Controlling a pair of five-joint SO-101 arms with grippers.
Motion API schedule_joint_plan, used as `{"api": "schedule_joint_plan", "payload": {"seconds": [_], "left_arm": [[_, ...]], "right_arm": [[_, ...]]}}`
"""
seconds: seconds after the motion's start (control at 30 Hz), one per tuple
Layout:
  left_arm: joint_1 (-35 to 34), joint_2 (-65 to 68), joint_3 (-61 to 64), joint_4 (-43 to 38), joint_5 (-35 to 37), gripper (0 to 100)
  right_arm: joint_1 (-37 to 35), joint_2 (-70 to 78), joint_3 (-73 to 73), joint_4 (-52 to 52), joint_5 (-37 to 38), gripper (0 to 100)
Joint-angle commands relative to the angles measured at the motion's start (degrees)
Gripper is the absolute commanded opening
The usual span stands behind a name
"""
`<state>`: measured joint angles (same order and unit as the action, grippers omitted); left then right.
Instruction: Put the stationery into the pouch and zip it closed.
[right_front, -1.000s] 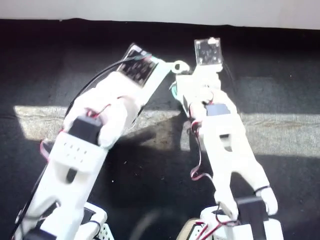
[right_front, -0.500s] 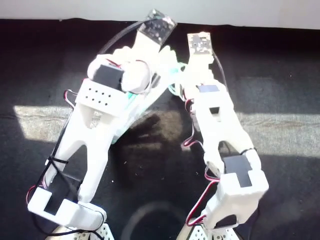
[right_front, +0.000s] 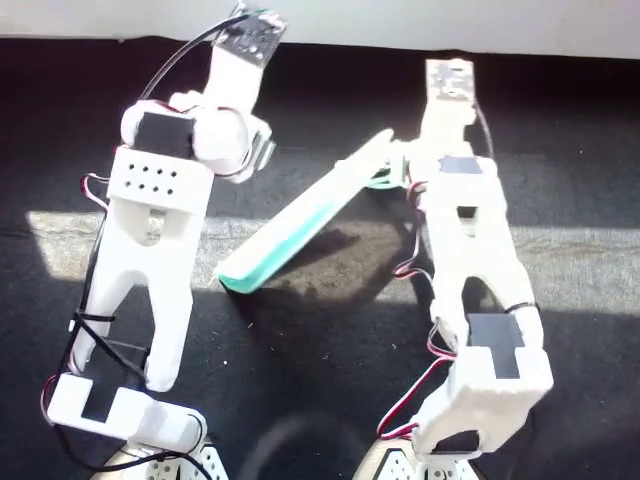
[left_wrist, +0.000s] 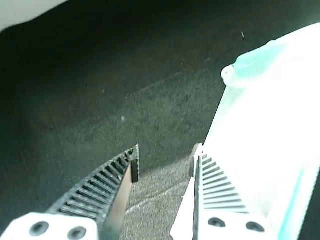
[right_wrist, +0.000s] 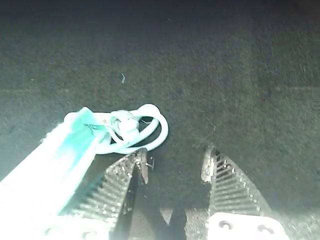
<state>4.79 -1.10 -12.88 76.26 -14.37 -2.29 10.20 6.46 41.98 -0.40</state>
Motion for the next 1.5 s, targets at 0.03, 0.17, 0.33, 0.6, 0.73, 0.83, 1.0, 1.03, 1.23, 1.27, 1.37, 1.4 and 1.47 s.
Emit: {"api": "schedule_joint_plan", "payload": {"seconds": [0.03,0.17,0.33,0.6,0.73,0.83,1.0,1.03,1.23,1.27,1.37,1.4,1.47], "left_arm": [[-0.04,0.04,4.53,-1.05,0.35,19],[1.01,0.04,11.03,-0.88,0.44,19],[1.27,0.04,20.44,-1.14,0.44,19],[0.75,-0.48,27.91,-4.4,0.44,19],[-1.27,-0.66,27.74,-4.31,0.44,19],[-5.67,-0.66,27.74,-4.31,0.44,19],[-11.47,-0.66,27.74,-4.22,0.53,19],[-12.0,-0.66,27.74,-4.22,0.53,19],[-12.53,-0.92,27.21,-4.13,0.62,8],[-12.53,-1.36,26.59,-3.43,0.62,7],[-12.62,-3.65,23.87,-0.09,0.62,7],[-12.53,-4.62,22.81,1.05,0.62,7],[-12.53,-6.64,20.7,2.73,0.62,7]], "right_arm": [[1.54,-3.56,-2.07,8.4,0.44,18.0],[3.47,-4.0,-2.68,23.78,0.44,18.0],[1.71,-3.65,-3.91,39.69,0.44,18.0],[-9.89,-3.56,9.45,23.43,0.26,18.0],[-14.81,-3.47,15.78,12.35,0.26,18.0],[-16.57,-3.82,17.36,10.68,0.35,18.0],[-10.15,-5.49,11.03,24.13,0.35,18.0],[-8.84,-6.02,9.36,27.47,0.44,18.0],[-6.73,-7.6,3.21,40.48,3.43,18.0],[-6.73,-7.08,3.12,40.66,4.92,18.0],[-6.9,-2.51,6.2,37.41,6.95,18.0],[-6.99,-0.31,6.9,35.21,7.12,18.0],[-7.69,4.44,6.55,30.64,6.95,18.0]]}}
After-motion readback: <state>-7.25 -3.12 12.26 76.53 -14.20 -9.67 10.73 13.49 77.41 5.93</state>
